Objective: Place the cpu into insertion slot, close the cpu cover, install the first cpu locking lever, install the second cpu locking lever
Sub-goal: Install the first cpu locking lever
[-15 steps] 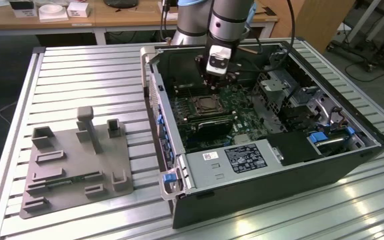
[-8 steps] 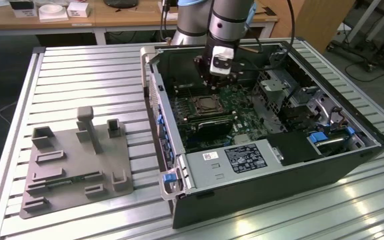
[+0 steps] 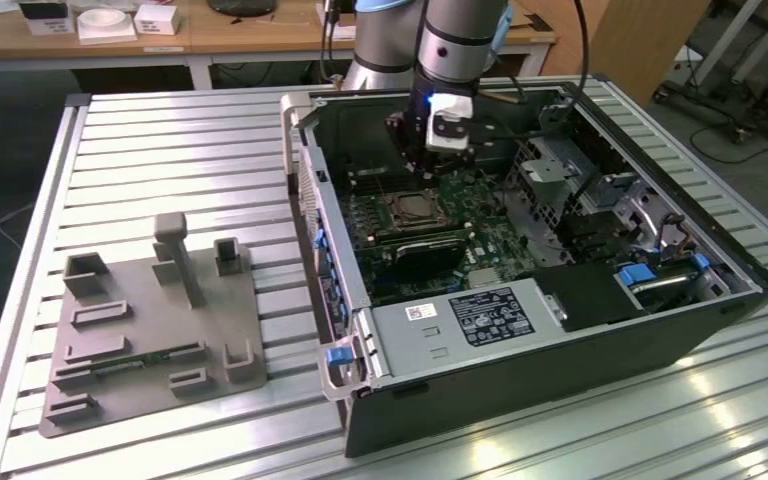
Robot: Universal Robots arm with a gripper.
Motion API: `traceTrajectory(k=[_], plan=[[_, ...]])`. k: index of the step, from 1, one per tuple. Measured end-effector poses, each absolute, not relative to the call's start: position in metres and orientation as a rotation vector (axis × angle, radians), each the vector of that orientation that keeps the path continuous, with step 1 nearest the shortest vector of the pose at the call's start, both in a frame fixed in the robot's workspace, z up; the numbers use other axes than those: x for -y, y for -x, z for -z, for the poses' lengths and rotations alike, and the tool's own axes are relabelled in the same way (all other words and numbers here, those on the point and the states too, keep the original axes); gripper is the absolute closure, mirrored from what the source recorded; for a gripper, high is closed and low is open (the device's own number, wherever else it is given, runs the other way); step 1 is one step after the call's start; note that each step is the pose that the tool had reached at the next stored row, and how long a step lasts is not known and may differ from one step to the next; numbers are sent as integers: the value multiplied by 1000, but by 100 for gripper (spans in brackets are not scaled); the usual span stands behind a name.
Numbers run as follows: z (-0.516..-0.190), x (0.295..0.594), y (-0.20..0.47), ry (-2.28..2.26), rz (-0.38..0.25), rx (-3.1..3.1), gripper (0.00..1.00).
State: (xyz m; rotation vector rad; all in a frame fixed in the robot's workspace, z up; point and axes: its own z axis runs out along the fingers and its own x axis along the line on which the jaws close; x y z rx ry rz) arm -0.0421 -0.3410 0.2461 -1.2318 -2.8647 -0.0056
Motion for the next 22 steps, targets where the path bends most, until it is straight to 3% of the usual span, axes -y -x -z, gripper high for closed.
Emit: traceTrajectory(k=[22], plan=[[-252, 341, 42, 961, 2, 2966, 90]])
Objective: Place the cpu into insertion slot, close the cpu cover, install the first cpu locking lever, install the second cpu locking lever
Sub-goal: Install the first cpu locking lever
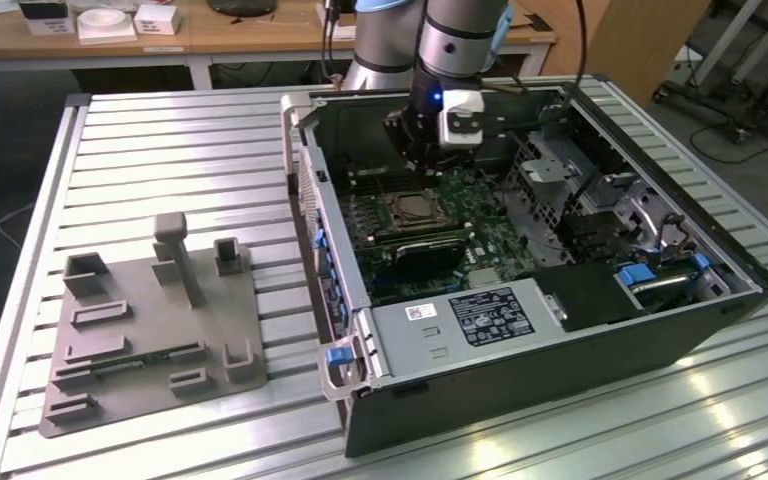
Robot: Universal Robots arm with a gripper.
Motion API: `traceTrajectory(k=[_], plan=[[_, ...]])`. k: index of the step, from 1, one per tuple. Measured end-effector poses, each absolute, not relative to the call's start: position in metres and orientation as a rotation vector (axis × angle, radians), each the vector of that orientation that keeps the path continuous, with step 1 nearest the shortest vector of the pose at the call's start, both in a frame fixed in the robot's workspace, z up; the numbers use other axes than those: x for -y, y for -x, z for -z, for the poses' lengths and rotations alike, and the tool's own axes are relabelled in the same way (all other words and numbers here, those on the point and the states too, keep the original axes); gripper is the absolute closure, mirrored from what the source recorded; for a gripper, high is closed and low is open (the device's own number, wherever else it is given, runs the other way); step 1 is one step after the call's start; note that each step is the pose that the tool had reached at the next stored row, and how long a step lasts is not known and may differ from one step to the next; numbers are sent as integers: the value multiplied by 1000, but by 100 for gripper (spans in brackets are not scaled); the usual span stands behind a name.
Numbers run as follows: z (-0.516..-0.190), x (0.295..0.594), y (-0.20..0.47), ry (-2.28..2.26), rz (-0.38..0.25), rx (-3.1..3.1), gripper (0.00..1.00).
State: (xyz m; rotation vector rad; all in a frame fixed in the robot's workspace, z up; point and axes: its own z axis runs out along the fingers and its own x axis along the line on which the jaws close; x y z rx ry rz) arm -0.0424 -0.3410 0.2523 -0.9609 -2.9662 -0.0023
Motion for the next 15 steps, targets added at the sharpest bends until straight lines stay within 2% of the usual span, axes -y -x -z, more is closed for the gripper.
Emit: traceTrajectory(k=[15], plan=[[-252, 341, 42, 674, -1, 3044, 90]])
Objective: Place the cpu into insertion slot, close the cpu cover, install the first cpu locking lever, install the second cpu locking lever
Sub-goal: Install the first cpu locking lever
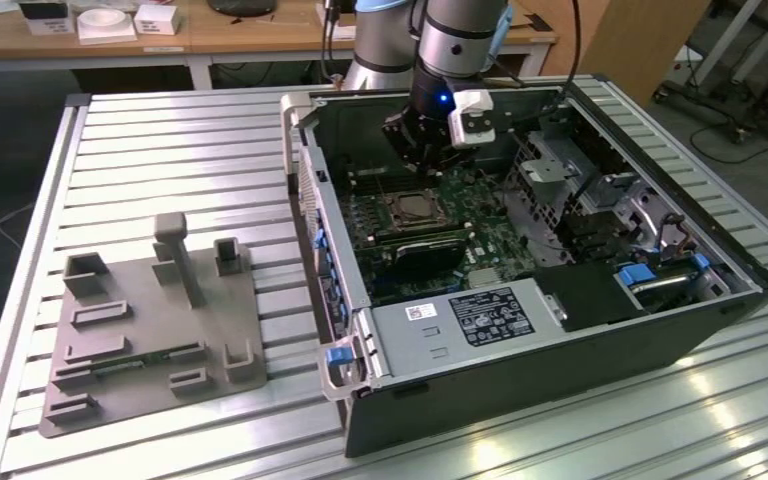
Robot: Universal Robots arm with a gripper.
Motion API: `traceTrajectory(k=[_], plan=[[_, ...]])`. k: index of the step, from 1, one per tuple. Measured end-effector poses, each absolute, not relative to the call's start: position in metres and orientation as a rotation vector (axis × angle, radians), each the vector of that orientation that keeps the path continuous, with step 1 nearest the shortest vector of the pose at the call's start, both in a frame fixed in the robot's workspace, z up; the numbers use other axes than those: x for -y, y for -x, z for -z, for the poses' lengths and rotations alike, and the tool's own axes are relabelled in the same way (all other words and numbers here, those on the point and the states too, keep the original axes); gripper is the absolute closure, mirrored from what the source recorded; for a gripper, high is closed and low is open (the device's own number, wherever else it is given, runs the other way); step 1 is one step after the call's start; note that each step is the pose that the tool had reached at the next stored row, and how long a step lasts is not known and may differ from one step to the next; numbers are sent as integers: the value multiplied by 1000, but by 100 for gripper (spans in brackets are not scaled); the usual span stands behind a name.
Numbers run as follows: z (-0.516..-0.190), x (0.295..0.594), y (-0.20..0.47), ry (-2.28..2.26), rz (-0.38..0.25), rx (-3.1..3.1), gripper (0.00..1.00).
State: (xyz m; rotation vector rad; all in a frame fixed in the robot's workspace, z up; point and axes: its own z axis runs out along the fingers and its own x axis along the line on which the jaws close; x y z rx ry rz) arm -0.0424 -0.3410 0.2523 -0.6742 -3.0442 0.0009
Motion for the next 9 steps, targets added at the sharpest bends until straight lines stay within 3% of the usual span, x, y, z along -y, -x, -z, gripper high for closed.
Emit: traceTrajectory(k=[9], plan=[[-252, 341, 42, 671, -1, 3045, 90]])
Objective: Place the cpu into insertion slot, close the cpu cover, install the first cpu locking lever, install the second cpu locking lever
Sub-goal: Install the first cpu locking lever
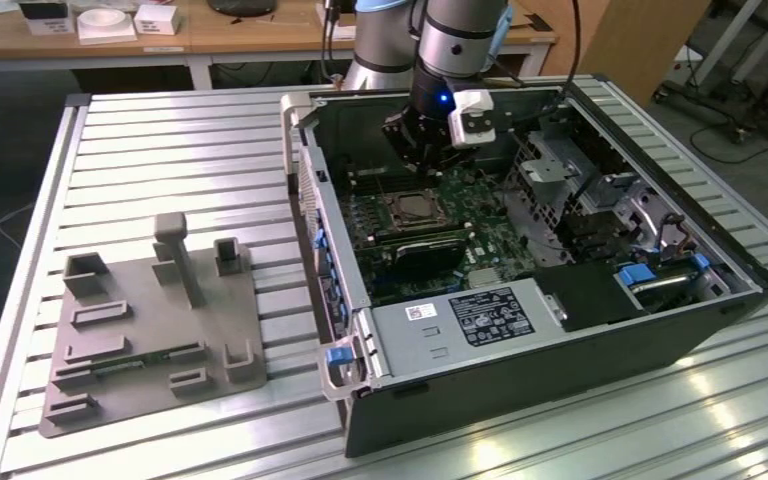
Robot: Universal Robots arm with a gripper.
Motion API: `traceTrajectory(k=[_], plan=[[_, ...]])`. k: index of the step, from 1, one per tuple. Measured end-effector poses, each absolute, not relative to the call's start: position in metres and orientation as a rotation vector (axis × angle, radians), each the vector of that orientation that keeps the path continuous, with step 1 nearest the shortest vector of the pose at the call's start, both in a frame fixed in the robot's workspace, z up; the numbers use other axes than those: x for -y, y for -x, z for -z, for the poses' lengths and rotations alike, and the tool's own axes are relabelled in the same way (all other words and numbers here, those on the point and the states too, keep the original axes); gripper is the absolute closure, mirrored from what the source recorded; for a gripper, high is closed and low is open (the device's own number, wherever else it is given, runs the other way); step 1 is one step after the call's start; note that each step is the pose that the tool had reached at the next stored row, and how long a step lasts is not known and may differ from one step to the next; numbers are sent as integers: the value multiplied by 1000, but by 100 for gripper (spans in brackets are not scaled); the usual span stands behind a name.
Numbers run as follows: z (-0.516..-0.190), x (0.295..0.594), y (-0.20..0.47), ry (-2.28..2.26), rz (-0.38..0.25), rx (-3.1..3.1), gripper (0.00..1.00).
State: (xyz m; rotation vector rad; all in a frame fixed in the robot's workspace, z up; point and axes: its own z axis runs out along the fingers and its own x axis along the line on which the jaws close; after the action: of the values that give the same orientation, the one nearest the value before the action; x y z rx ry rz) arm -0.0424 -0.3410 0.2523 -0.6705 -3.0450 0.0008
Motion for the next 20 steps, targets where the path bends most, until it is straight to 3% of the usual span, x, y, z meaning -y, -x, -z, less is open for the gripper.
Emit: traceTrajectory(k=[20], plan=[[-268, 341, 43, 493, 0, 3086, 90]])
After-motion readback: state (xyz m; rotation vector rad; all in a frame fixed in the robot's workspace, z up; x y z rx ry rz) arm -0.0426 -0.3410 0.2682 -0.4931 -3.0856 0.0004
